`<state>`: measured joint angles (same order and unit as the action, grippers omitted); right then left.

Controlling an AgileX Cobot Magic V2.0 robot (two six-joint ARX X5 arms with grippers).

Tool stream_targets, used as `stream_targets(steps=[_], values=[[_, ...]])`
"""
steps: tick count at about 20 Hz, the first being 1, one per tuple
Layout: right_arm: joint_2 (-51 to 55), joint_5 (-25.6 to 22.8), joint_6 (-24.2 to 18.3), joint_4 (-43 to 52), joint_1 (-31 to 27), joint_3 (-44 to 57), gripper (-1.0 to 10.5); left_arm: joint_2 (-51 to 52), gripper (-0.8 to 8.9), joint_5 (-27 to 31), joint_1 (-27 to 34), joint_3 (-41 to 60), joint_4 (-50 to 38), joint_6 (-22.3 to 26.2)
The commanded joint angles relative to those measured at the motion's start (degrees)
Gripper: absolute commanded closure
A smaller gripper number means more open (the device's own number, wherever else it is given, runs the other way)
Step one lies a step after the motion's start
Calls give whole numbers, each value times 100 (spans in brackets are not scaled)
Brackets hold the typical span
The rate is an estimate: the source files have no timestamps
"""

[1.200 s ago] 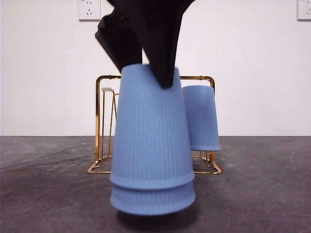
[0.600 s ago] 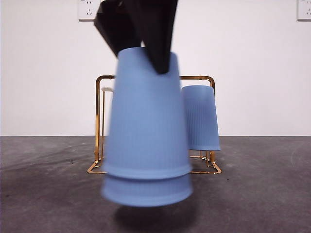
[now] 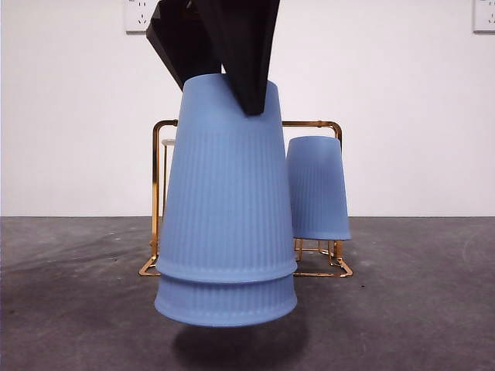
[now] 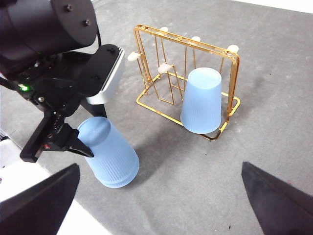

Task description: Pick the top cup and place it on cupholder, pick up the mid cup and place it on cupholder, last pick the bottom cup and place it on cupholder.

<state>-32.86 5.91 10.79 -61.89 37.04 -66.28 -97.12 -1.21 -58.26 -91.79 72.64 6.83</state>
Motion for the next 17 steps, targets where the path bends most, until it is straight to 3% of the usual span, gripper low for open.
stream_targets(steps=[1,2,3,10,17], values=[[-37,0,39,63,35,-48,392,-52,537,17,-63,-149,-13,-17],[-39,-2,39,63,35,-48,392,-52,574,17,-63,-149,-24,0],[-37,-2,42,63,35,-48,392,-52,779,17,-70,-149,-15,55],[-37,-15,46,68,35,-48,392,-52,803,422,-203,-149,-42,164],[-39,-15,46,177,35,-48,392,249,803,424,-251,-291,101,142]])
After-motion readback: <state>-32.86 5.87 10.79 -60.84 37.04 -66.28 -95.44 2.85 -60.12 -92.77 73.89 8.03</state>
